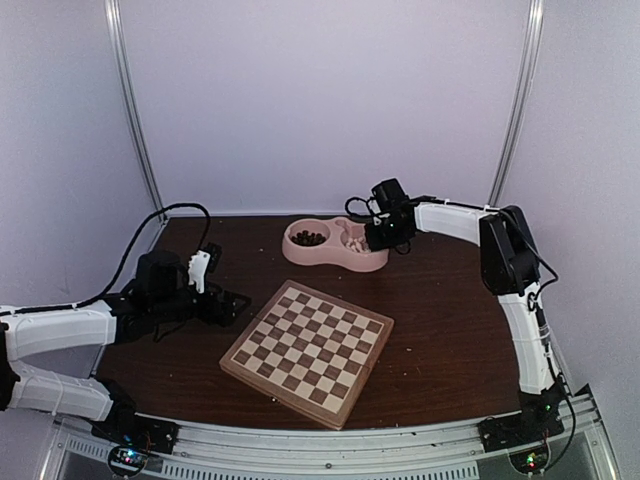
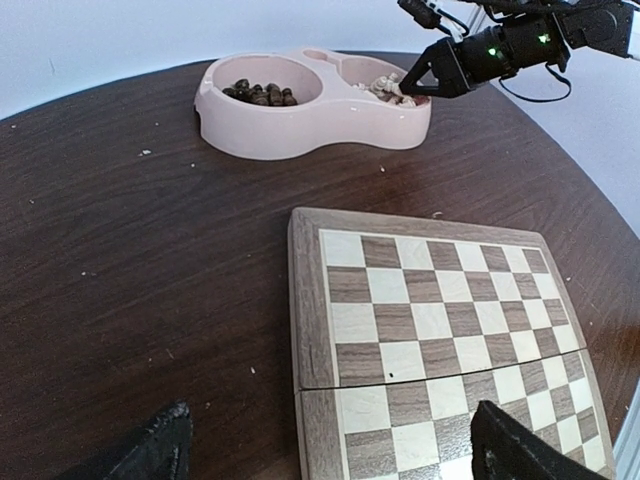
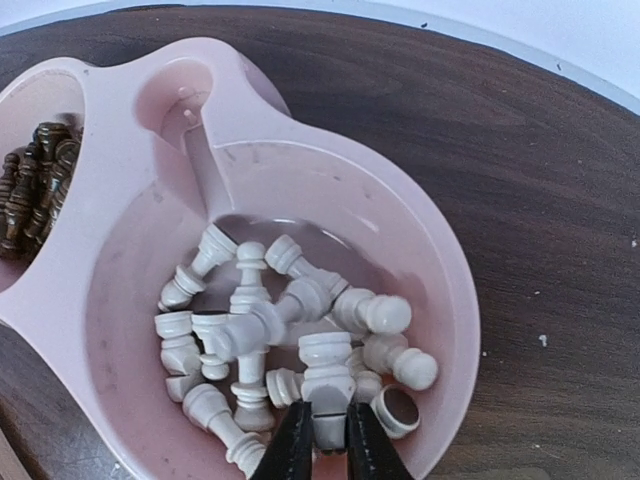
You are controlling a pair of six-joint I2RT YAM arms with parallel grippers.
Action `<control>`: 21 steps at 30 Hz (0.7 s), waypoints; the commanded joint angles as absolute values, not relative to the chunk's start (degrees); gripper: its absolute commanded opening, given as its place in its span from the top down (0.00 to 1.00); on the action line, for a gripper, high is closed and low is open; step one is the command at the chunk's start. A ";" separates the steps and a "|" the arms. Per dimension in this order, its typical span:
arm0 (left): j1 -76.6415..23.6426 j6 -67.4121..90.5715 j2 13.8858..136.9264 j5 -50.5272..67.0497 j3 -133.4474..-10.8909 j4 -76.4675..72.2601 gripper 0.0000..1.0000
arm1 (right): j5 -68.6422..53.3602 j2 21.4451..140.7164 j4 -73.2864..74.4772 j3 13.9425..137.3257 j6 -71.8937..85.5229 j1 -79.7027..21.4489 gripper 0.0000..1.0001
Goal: Set up the chess pieces on the board
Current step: Move the storage box to the center of the board.
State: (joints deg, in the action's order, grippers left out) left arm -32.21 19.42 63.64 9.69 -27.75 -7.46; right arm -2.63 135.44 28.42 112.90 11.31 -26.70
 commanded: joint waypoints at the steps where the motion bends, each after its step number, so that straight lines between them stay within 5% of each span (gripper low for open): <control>1: -31.99 19.60 62.30 10.00 -28.74 -8.71 0.03 | 2.86 133.13 34.07 114.63 12.87 -26.83 0.81; 8: -31.99 19.18 62.45 9.13 -28.78 -8.17 0.02 | 1.83 137.12 37.03 119.96 11.95 -27.11 0.74; 11: -31.99 19.17 63.24 9.55 -29.04 -8.42 0.02 | 2.04 138.34 37.30 121.22 11.73 -27.11 0.63; 21: -31.99 19.34 64.43 10.35 -29.62 -8.36 0.02 | 5.22 146.04 43.63 130.84 10.29 -27.99 0.68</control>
